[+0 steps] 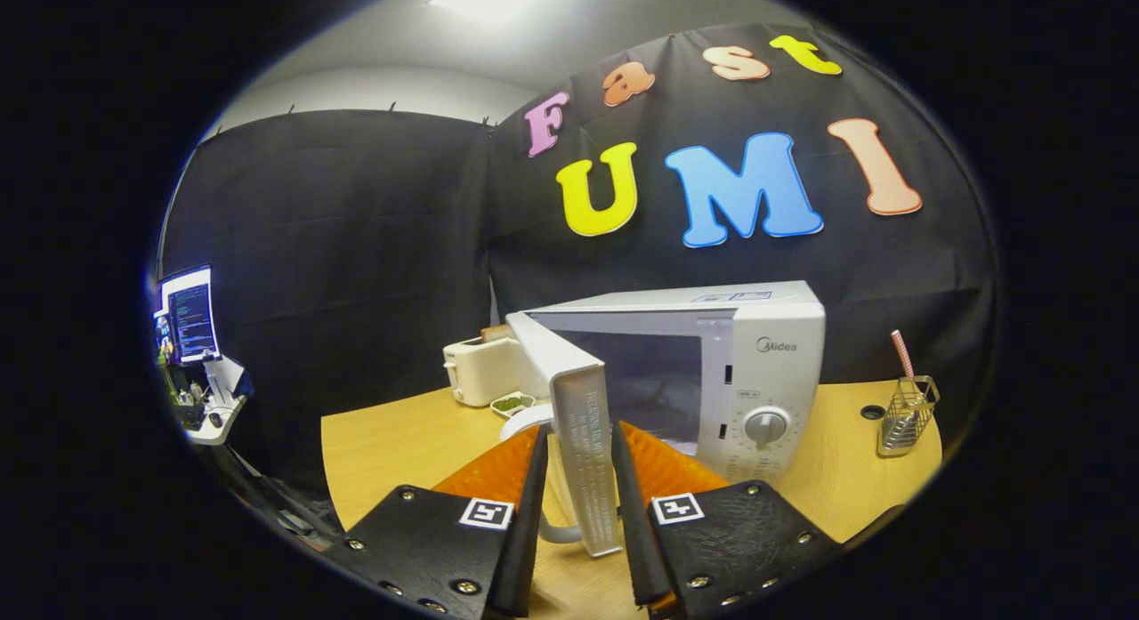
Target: Open the microwave, put the food inside, and close the microwave door.
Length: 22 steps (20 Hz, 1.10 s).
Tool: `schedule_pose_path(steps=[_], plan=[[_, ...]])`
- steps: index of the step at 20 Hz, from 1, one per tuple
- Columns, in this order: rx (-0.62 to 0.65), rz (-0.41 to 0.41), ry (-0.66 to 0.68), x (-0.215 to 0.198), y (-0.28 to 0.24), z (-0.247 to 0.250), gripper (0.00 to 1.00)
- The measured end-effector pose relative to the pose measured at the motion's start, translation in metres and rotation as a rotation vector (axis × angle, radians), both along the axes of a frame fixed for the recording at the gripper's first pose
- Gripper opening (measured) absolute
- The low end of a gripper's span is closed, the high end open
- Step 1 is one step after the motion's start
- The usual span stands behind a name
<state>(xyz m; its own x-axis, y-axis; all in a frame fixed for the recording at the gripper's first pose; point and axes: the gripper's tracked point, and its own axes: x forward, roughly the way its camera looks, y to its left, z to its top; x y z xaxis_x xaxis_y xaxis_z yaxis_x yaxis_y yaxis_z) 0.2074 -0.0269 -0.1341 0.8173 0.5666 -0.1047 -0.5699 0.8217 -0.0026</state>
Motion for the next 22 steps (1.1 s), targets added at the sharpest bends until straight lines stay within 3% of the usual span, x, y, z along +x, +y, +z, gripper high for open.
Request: schedule_pose_path(steps=[15,22], plan=[[-0.127,0.056,-0.028,-0.056,0.049,-0.006,0.43],[-0.107,0.062,-0.018,-0.077,0.078,-0.008,0.43]])
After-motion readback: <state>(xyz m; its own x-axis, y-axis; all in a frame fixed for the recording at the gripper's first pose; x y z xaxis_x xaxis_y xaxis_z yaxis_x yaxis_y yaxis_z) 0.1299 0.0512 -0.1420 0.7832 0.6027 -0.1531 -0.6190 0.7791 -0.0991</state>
